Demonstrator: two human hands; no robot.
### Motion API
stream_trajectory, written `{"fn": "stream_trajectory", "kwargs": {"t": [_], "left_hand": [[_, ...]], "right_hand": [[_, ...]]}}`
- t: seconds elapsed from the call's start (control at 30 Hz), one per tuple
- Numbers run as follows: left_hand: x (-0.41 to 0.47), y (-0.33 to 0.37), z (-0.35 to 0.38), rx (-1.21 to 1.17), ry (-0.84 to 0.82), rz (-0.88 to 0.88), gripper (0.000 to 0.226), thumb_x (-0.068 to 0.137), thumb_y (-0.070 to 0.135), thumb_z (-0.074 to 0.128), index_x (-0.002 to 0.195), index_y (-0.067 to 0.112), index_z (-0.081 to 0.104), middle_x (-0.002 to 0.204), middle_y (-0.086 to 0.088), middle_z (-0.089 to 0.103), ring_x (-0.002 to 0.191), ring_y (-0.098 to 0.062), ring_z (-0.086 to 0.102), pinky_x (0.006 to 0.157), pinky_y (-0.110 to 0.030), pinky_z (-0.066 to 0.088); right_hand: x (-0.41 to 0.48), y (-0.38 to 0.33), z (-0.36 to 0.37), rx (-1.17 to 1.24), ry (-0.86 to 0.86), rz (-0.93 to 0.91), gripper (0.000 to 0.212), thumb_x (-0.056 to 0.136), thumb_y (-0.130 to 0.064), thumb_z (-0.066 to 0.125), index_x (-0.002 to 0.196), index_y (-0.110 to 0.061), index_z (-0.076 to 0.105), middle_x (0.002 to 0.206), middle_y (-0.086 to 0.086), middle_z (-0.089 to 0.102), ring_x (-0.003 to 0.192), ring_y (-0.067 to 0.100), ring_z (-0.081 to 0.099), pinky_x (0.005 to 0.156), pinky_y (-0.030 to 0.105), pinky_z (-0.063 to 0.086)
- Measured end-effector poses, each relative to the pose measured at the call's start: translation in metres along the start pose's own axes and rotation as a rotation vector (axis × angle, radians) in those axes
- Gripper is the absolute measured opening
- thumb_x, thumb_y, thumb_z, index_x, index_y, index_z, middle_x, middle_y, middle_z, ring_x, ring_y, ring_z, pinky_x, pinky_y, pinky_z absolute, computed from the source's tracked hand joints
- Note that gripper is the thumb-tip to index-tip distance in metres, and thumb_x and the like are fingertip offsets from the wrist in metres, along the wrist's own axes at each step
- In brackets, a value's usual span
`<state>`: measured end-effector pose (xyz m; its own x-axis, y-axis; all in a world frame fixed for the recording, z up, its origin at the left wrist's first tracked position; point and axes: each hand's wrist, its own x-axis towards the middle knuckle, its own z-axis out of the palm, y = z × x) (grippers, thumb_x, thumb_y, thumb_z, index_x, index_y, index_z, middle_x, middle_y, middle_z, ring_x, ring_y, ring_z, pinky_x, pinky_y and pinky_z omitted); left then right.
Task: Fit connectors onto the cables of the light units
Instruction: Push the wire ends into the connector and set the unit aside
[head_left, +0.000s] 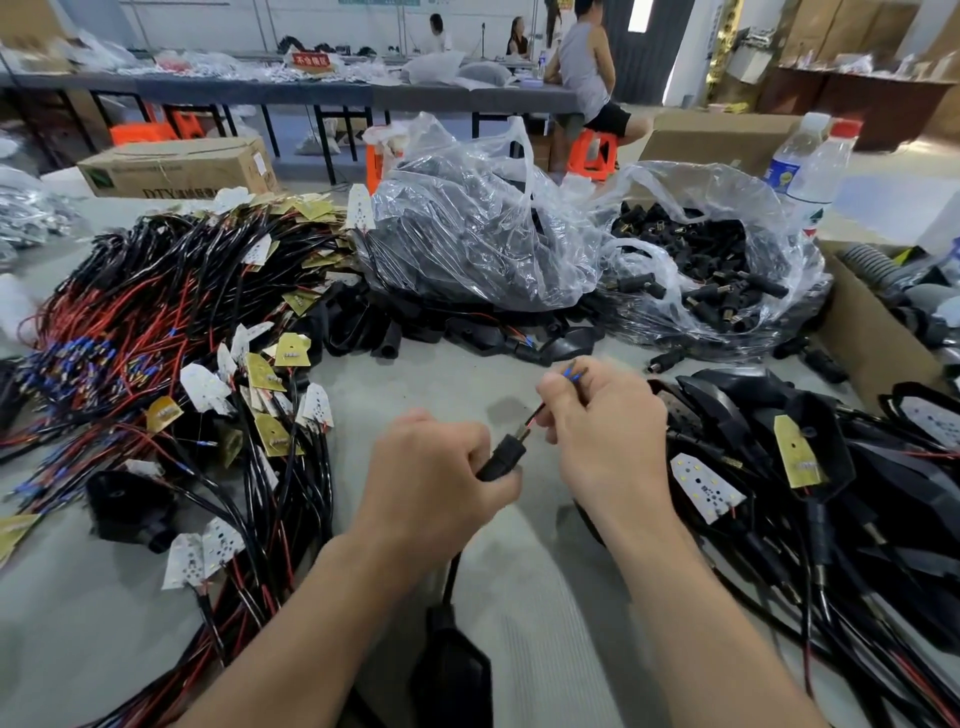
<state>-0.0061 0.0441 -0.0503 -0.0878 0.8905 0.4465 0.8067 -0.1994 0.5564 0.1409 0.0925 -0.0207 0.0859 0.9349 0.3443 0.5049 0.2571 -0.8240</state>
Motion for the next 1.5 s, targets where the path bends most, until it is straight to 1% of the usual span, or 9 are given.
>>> {"fn": "stream_trajectory", "kwargs": {"t": [0.13,0.2,0.3,0.47,0.6,0.87,1.07,1.23,1.5], "left_hand": [[0.000,0.003,0.004,-0.011,0.046,0.015,0.050,0.068,0.051,0.062,0.050,0.012,0.036,0.042,0.000,0.032,0.044,-0.016,0.028,0.047,-0.029,0.029],[0.002,0.005,0.002,-0.265,-0.220,-0.083,0.052,0.071,0.048,0.065,0.050,0.009,0.037,0.042,0.006,0.028,0.044,-0.012,0.025,0.046,-0.028,0.024],[0.003,0.008,-0.006,-0.680,-0.699,-0.234,0.043,0.084,0.041,0.065,0.059,0.006,0.065,0.054,-0.006,0.065,0.050,-0.021,0.053,0.056,-0.030,0.043],[0.002,0.007,-0.019,-1.095,-0.957,-0.334,0.035,0.097,0.032,0.048,0.081,0.011,0.071,0.073,-0.014,0.072,0.064,-0.024,0.065,0.068,-0.031,0.051],[0.005,0.005,-0.022,-1.127,-0.846,-0.484,0.032,0.099,0.039,0.048,0.080,0.017,0.062,0.073,-0.011,0.069,0.065,-0.023,0.064,0.070,-0.029,0.050],[0.009,0.002,-0.018,-1.245,-0.662,-0.567,0.035,0.096,0.042,0.044,0.086,0.010,0.055,0.054,0.000,0.039,0.049,-0.017,0.035,0.057,-0.024,0.044],[0.010,-0.002,-0.016,-1.220,-0.685,-0.540,0.047,0.096,0.045,0.054,0.124,0.010,0.066,0.101,-0.012,0.072,0.088,-0.020,0.068,0.083,-0.031,0.056],[0.012,-0.009,-0.022,-1.212,-0.701,-0.517,0.061,0.076,0.006,0.065,0.137,0.013,0.059,0.124,-0.009,0.070,0.110,-0.024,0.069,0.087,-0.034,0.058],[0.016,-0.010,-0.019,-1.180,-0.435,-0.555,0.023,0.098,-0.009,0.051,0.106,0.013,0.048,0.116,-0.015,0.075,0.096,-0.029,0.075,0.059,-0.025,0.056]], "right_hand": [[0.004,0.001,0.000,0.362,-0.007,0.161,0.019,0.088,-0.025,0.061,0.072,-0.017,0.068,0.060,-0.002,0.071,0.050,0.013,0.063,0.056,0.034,0.048],[0.011,0.007,-0.006,0.521,0.111,0.288,0.021,0.092,-0.018,0.061,0.072,-0.015,0.068,0.058,0.001,0.068,0.048,0.015,0.059,0.049,0.029,0.043],[0.019,0.016,-0.014,0.682,0.239,0.412,0.026,0.099,-0.011,0.057,0.075,-0.011,0.064,0.057,0.002,0.065,0.046,0.015,0.057,0.043,0.024,0.043],[0.020,0.015,-0.022,1.081,0.324,0.488,0.021,0.104,-0.007,0.052,0.086,-0.004,0.062,0.058,0.005,0.068,0.051,0.015,0.063,0.050,0.021,0.053],[0.021,0.006,-0.030,1.274,0.278,0.531,0.018,0.103,-0.016,0.058,0.100,0.000,0.065,0.072,0.011,0.073,0.062,0.018,0.069,0.060,0.026,0.060],[-0.008,-0.009,-0.001,0.511,-0.513,0.239,0.015,0.097,-0.015,0.062,0.093,-0.011,0.076,0.066,0.009,0.066,0.063,0.017,0.058,0.075,0.041,0.046],[0.005,-0.001,-0.007,0.748,-0.207,0.280,0.018,0.100,-0.002,0.055,0.093,-0.007,0.071,0.072,0.005,0.071,0.055,0.014,0.053,0.055,0.024,0.046],[0.014,0.006,-0.014,0.920,-0.020,0.327,0.020,0.103,-0.003,0.052,0.096,-0.006,0.070,0.072,0.007,0.070,0.056,0.014,0.056,0.054,0.022,0.048],[0.005,0.008,-0.008,0.875,-0.344,0.306,0.029,0.093,0.015,0.051,0.107,-0.006,0.065,0.089,0.009,0.075,0.066,0.016,0.062,0.069,0.026,0.055]]}}
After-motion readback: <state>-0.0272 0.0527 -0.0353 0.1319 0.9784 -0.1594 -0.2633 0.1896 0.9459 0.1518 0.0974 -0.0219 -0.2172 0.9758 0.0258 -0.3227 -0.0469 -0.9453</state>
